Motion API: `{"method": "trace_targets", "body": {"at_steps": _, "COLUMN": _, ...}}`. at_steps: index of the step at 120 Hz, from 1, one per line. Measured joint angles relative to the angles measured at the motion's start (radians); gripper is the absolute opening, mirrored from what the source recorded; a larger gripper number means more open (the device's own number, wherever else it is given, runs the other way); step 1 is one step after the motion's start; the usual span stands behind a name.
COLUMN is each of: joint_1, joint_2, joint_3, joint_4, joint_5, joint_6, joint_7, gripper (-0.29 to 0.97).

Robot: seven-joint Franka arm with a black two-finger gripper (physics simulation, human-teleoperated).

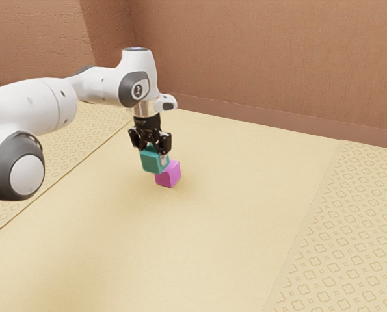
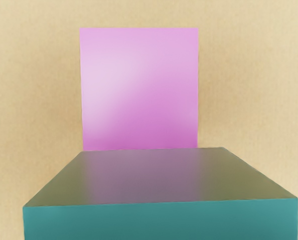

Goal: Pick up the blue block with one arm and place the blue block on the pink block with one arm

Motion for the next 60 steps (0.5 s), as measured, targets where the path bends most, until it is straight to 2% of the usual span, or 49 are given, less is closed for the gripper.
{"method": "trace_targets", "body": {"at_steps": 60, "joint_1": -0.015, "joint_2": 0.184, "joint_3": 0.001, "joint_4": 0.298, "joint_5": -0.002, "joint_6": -0.101, "joint_7": 0.003, "gripper": 0.32}}
